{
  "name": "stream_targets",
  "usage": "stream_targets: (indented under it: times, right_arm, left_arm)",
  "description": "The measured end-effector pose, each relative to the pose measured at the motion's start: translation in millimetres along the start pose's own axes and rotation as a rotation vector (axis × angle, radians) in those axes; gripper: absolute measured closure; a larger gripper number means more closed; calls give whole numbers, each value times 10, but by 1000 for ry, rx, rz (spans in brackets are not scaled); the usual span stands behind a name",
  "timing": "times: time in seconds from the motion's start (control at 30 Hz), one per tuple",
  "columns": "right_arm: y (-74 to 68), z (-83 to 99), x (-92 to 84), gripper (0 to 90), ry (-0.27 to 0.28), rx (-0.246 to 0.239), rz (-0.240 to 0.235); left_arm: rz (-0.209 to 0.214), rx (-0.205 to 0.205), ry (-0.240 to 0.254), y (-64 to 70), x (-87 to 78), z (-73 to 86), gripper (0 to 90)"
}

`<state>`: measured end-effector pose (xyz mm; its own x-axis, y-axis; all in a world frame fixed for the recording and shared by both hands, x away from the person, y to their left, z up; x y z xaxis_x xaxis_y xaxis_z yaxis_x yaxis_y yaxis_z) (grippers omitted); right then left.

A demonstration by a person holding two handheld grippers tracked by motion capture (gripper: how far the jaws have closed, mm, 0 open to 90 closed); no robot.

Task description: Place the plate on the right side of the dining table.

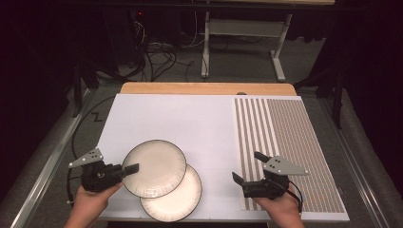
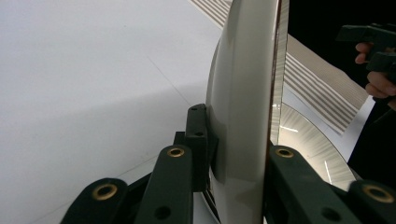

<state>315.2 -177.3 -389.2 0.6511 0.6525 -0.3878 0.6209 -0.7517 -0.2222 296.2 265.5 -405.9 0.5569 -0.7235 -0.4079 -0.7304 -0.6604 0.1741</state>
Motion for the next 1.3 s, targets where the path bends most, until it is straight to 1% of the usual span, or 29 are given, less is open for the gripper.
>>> stream_targets:
  times: [0.17, 0.43, 0.53, 0.6, 0.73, 0.77, 0.83, 0.87, 0.97, 1.1, 1.23, 1.3]
  right_arm:
    - [-1, -1, 3, 10, 17, -6, 17]
    - [-15, 19, 53, 10, 26, -12, 27]
    - [-52, 19, 84, 11, 24, -25, 11]
    - [-87, 16, 108, 11, 38, -31, 0]
    - [-174, 0, 182, 11, 29, -36, -17]
    - [-196, -6, 203, 12, 28, -31, -25]
    - [-243, -26, 248, 12, 26, -11, -60]
    - [-271, -38, 271, 12, 21, -7, -67]
    - [-336, -76, 352, 18, 11, -21, -76]
    - [-408, -92, 484, 37, -20, -59, -70]
    - [-467, -112, 581, 53, -36, -68, -74]
    - [-505, -130, 626, 61, -41, -69, -85]
  left_arm:
    - [-6, 37, 8, 27, -6, 2, 784]
    - [-12, 65, 23, 54, -16, 12, 783]
    - [-9, 77, 24, 62, -20, 15, 782]
    - [-10, 83, 24, 65, -21, 15, 782]
    - [-12, 92, 25, 73, -24, 13, 782]
    - [-13, 92, 25, 74, -25, 13, 782]
    - [-12, 94, 24, 76, -26, 13, 782]
    - [-11, 94, 25, 76, -26, 14, 782]
    - [-11, 92, 28, 78, -26, 18, 782]
    - [-13, 98, 29, 83, -27, 21, 782]
    - [-17, 105, 29, 87, -30, 24, 780]
    - [-20, 105, 27, 85, -29, 25, 779]
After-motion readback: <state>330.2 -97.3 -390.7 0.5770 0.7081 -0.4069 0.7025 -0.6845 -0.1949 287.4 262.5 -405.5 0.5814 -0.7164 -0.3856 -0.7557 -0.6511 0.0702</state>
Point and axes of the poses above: each handheld gripper's, and its own axes: x roughly forward along the jaws, z roughly out of its underside, y roughly to its right, the point moved 3 cm from there along x, roughly forward along the jaws, and after that the axes turned 13 degrees about x, right-handed, at the moved point
